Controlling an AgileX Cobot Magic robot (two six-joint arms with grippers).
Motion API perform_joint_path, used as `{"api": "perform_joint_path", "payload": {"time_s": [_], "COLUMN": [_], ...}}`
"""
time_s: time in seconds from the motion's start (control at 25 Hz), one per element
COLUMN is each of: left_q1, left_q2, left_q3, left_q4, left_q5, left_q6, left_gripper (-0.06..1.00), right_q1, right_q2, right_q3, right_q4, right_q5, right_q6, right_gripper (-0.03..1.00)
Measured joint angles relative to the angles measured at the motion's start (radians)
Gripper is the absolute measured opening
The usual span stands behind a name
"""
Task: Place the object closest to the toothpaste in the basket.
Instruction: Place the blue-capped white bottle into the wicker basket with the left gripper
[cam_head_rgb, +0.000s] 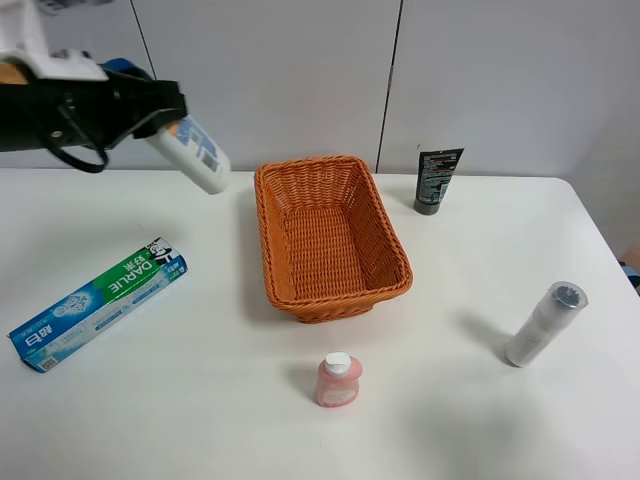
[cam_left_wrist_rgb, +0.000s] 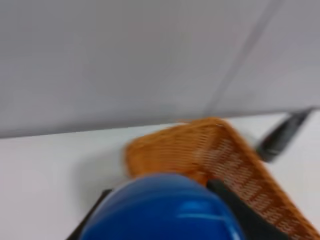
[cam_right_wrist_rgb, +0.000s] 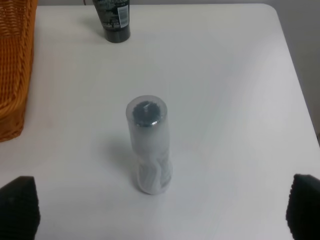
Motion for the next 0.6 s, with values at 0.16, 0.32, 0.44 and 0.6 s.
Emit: {"api": "perform_joint_path", "payload": {"time_s": [0.16, 0.32, 0.44, 0.6], "left_q1": [-0.119, -0.199, -0.224, -0.227], "left_q2": [0.185, 0.344, 0.422, 0.491], "left_q3": [-0.078, -0.113, -0.119, -0.119], "left_q4": [0.007, 0.008, 0.005, -0.030], "left_q5": [-0.003, -0.050, -0.103, -0.097], "left_q6": [0.000, 0.000, -0.009, -0.065], "left_gripper": [0.38, 0.38, 0.37, 0.42], "right_q1": [0.001, 0.001, 0.001, 0.001], "right_q2": [0.000, 0.000, 0.000, 0.000], "right_q3": [0.000, 0.000, 0.000, 0.000], "right_q4": [0.000, 0.000, 0.000, 0.000], "right_q5": [0.000, 0.000, 0.000, 0.000], "right_q6": [0.000, 0.000, 0.000, 0.000], "right_gripper": [0.99, 0.99, 0.99, 0.99]}}
